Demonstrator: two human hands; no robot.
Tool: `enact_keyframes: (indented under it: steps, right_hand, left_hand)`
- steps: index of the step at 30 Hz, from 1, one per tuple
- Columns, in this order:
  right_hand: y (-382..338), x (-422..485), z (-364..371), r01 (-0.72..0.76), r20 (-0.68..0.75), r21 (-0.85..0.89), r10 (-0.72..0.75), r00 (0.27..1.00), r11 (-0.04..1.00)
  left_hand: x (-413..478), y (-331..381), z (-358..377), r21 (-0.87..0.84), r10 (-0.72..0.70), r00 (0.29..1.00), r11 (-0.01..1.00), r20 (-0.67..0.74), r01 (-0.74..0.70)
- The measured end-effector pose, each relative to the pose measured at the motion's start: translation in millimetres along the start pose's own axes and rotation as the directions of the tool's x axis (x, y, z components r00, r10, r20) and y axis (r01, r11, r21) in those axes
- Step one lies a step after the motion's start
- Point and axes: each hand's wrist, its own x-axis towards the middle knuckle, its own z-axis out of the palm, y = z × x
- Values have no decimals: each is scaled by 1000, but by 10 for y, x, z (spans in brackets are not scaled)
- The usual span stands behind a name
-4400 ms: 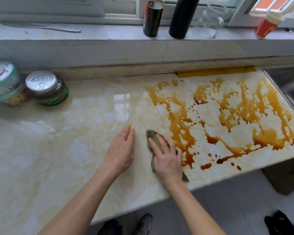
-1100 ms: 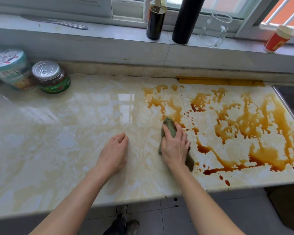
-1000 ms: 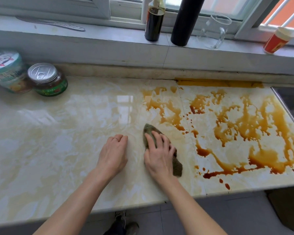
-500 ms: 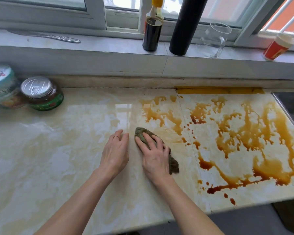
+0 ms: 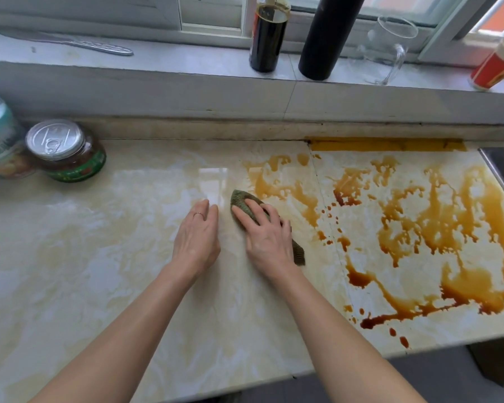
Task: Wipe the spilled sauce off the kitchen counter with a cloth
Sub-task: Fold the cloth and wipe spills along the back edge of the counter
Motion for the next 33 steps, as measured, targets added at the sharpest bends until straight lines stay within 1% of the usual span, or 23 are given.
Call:
enact_keyframes:
  steps: [2, 4, 6, 7, 8, 10, 11, 12, 13, 14, 16, 18, 20, 21, 22, 24, 26, 27, 28, 29, 30, 32, 33]
  right_hand:
    - [178, 111, -69, -145, -30, -37, 144, 989, 989]
    - [344, 137, -111, -301, -51, -54, 299, 953, 952]
    - [322, 121, -126, -361, -60, -49, 358, 932, 931]
    - [238, 105, -109, -356, -60, -52, 352, 934, 933]
    - [132, 82, -68, -311, -61, -52, 308, 949, 949]
    - [-78, 40, 33, -136, -64, -50, 133, 989, 989]
    - [-124, 55, 74, -50, -52, -58, 47, 998, 997]
    - [-104, 101, 86, 13, -47, -70, -16, 999, 997]
    - [-45, 185, 68, 36, -38, -73, -39, 999, 997]
    - [37, 265, 33, 7, -38, -71, -9, 999, 997]
    - [217, 395, -57, -157, -45, -69, 154, 987, 985]
    - [344, 440, -116, -311, -82, -37, 307, 948, 950]
    - [327, 417, -136, -380, -95, 16, 380, 920, 925]
    - [263, 393, -124, -392, -92, 40, 394, 915, 919]
    - [176, 367, -99, -370, -94, 57, 374, 923, 927]
    - [-19, 326, -17, -224, -97, 45, 227, 969, 974]
    - [-103, 406, 21, -69, -71, 23, 71, 995, 997]
    - [-80, 490, 3, -23, -55, 13, 23, 998, 1000]
    - [-13, 600, -17, -11, -39, 3, 11, 999, 1000]
    - [68, 702, -53, -39, -28, -11, 38, 999, 999]
    - [176, 794, -86, -98, -28, -24, 97, 995, 995]
    - [362, 881, -157, -254, -60, -34, 252, 966, 966]
    - [397, 877, -181, -309, -72, -21, 307, 949, 951]
  left_hand:
    - [14, 30, -28, -34, -22, 1000, 999, 0, 22]
    - [25, 43, -50, -49, -20, 1000, 999, 22, 21]
    - [39, 14, -49, -1, 2, 1000, 1000, 30, -2]
    - [48, -8, -29, 21, 18, 1000, 1000, 20, -18]
    - [61, -27, -11, 37, 26, 1000, 999, 14, -27]
    - [73, -30, -3, 65, 29, 999, 997, 20, -30]
    - [89, -34, -12, 78, 29, 999, 996, 20, -30]
    - [92, -33, -20, 90, 30, 999, 995, 17, -31]
    - [101, -39, -34, 96, 31, 999, 995, 12, -32]
    - [108, -48, -47, 98, 35, 999, 995, 7, -36]
    - [115, -69, -68, 97, 35, 999, 995, 1, -35]
    - [133, -77, -80, 111, 45, 999, 993, 7, -45]
    - [173, -78, -75, 117, 49, 999, 992, 8, -50]
    - [192, -72, -77, 114, 45, 999, 992, 3, -45]
    - [214, -59, -78, 106, 42, 999, 993, -9, -41]
    - [261, -30, -60, 93, 57, 998, 994, -28, -55]
    - [331, 5, -47, 95, 74, 997, 993, -31, -70]
    - [357, 25, -45, 94, 73, 997, 993, -24, -71]
    - [402, 41, -42, 93, 70, 997, 993, -17, -68]
    - [436, 48, -48, 98, 71, 997, 993, -10, -69]
    - [476, 53, -50, 106, 68, 998, 992, -6, -67]
    - [528, 47, -70, 113, 48, 999, 992, 1, -48]
    - [550, 39, -84, 113, 30, 1000, 993, 6, -31]
